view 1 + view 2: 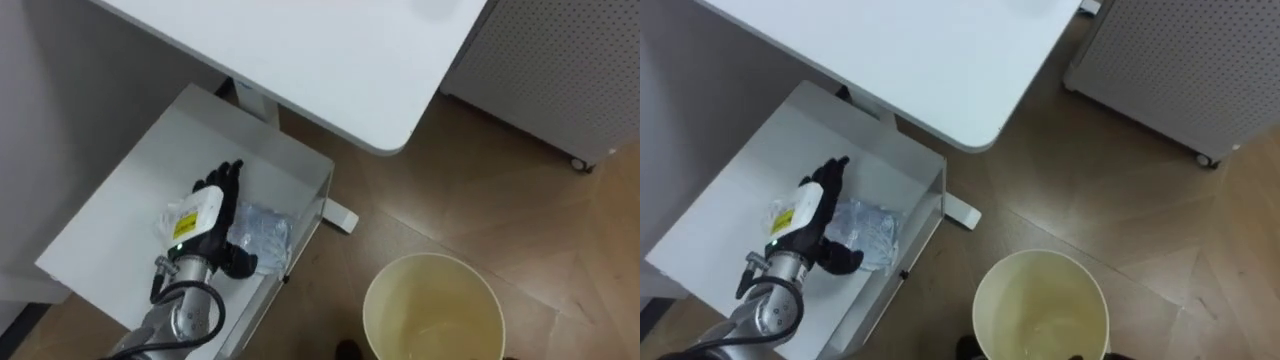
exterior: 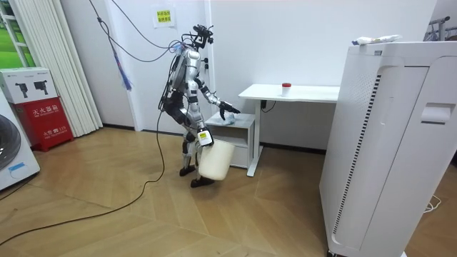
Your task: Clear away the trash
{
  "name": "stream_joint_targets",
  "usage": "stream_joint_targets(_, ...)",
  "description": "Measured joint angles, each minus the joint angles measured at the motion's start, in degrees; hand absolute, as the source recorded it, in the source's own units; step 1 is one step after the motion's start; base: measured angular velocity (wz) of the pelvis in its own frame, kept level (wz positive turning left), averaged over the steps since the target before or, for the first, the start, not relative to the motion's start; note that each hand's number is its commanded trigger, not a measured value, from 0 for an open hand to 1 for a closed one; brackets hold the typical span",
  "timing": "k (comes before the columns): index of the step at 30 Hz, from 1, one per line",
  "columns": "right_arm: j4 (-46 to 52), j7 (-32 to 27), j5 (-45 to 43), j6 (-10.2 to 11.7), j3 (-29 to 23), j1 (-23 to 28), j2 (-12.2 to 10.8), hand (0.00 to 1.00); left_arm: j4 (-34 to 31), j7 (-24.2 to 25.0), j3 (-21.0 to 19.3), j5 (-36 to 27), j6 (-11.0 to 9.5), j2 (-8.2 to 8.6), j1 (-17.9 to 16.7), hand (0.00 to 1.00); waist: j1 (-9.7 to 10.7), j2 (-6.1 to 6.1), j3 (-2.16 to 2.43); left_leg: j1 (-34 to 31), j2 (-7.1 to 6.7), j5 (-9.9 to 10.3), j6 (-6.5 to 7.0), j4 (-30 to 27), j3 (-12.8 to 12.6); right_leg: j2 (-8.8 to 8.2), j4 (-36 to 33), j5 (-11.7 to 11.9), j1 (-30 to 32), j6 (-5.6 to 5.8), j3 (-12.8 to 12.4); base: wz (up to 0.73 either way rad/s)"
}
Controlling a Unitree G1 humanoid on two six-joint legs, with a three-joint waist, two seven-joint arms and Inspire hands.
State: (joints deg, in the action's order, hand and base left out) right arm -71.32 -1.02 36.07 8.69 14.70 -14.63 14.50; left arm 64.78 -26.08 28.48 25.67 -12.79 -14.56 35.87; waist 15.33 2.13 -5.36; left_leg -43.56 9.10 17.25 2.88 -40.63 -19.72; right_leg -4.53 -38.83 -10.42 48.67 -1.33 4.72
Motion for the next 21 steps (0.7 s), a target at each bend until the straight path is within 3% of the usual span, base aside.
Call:
stream_joint_targets(5, 0.0, 0.0, -0.1, 0.0, 2.0, -1.7, -0.1, 1.0, 2.2, 4.1, 1.2, 0.2, 1.7, 0.2, 0.4, 0.03, 0.0, 0.14, -0.21, -0.4, 0.13, 0.1, -0.1, 0.0, 0.0, 0.46, 0.1, 0.0, 0.3, -0.01, -0.1, 0.0)
stream_joint_targets(7, 0.0, -0.1, 0.0, 0.0, 2.1, -2.6, -0.3, 1.0, 2.5, 5.5, 1.6, -0.1, 1.6, 0.16, 0.7, 0.61, -0.4, 0.17, -0.23, -0.7, 0.12, 0.1, -0.1, -0.1, 0.0, 0.5, 0.2, 0.0, 0.7, -0.09, 0.0, 0.0)
stream_joint_targets(8, 0.0, -0.2, 0.1, 0.0, 2.1, -3.0, -0.5, 1.0, 2.5, 6.5, 1.8, -0.1, 1.7, 0.14, 1.1, 0.76, -0.7, 0.16, -0.24, -0.7, 0.11, 0.1, -0.11, 0.0, 0.0, 0.54, 0.1, 0.0, 0.7, -0.1, -0.1, 0.0)
stream_joint_targets(9, 0.0, -0.3, 0.1, 0.0, 2.2, -3.2, -0.5, 1.0, 2.5, 7.1, 2.1, -0.1, 1.9, 0.08, 1.4, 1.0, -0.8, 0.15, -0.25, -0.7, 0.1, 0.1, -0.11, 0.0, 0.0, 0.55, 0.2, 0.0, 0.7, -0.1, -0.1, 0.0)
stream_joint_targets(16, 0.8, -1.4, -0.4, -0.2, 2.2, -3.7, -0.9, 1.0, 2.2, 6.9, 2.1, 0.4, 3.8, -0.64, 4.0, 1.0, -1.2, -0.04, -0.31, -0.8, 0.13, 0.1, -0.09, 0.2, 0.2, 0.4, 0.4, 0.0, 0.6, 0.07, -0.1, 0.0)
stream_joint_targets(21, 2.0, -2.7, -1.0, -1.4, 2.2, -4.5, -1.3, 1.0, 2.6, 7.2, 1.0, 1.2, 5.2, -0.96, 6.2, 1.0, -1.2, -0.51, -0.29, -0.7, 0.11, 0.0, -0.03, 1.0, 0.0, 0.13, 1.4, 0.4, 0.4, 0.2, -0.1, -0.02)
